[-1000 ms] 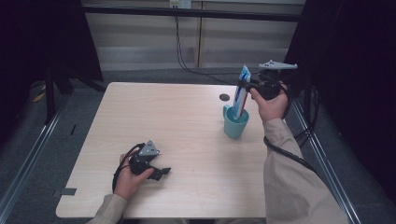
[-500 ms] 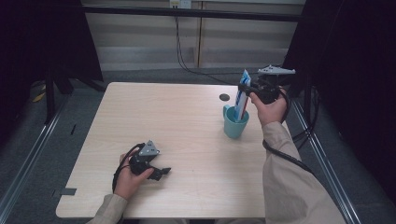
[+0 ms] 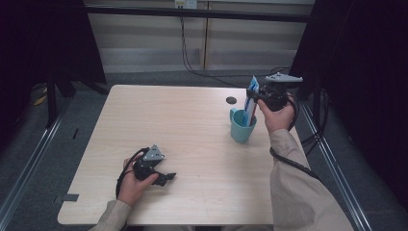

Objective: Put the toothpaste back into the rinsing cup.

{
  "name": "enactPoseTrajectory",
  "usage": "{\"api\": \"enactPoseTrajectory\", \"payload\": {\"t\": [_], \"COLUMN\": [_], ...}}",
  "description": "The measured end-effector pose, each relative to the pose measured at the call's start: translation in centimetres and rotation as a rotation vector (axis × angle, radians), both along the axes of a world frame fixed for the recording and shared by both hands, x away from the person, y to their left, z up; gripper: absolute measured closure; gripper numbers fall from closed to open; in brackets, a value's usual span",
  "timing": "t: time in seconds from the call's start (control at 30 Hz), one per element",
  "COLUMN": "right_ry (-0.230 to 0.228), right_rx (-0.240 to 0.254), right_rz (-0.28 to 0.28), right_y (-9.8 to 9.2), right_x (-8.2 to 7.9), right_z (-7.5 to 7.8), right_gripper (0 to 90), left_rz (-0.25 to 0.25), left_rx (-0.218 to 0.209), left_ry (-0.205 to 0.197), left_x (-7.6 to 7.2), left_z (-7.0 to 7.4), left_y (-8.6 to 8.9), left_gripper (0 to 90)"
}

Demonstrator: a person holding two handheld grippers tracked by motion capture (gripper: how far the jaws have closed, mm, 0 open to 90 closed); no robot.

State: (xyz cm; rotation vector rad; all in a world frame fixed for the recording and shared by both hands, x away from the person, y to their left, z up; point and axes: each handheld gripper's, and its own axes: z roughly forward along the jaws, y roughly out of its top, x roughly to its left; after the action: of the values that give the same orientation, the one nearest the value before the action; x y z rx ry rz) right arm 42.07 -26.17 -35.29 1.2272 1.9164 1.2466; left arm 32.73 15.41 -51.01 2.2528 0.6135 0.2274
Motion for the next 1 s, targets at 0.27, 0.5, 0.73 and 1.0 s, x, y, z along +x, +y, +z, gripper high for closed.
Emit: {"api": "enactPoseTrajectory", "payload": {"t": [0.27, 0.5, 0.73, 1.0], "right_ry": [0.009, 0.008, 0.014, 0.021], "right_rx": [-0.022, -0.028, -0.047, -0.062], "right_rz": [0.007, 0.010, 0.018, 0.032], "right_y": [0.1, 0.0, 0.2, 0.5], "right_x": [-0.1, -0.1, -0.1, -0.3], "right_z": [-1.0, -1.6, -2.2, -2.9], "right_gripper": [74.2, 74.1, 73.9, 73.7], "left_rz": [0.000, 0.000, 0.000, 0.000], "left_rx": [0.000, 0.000, 0.000, 0.000], "left_ry": [-0.001, -0.001, -0.001, -0.001], "left_x": [0.0, 0.0, 0.0, 0.0], "left_z": [0.0, 0.0, 0.0, 0.0], "left_y": [0.0, 0.0, 0.0, 0.0], "left_gripper": [14.7, 14.7, 14.7, 14.7]}}
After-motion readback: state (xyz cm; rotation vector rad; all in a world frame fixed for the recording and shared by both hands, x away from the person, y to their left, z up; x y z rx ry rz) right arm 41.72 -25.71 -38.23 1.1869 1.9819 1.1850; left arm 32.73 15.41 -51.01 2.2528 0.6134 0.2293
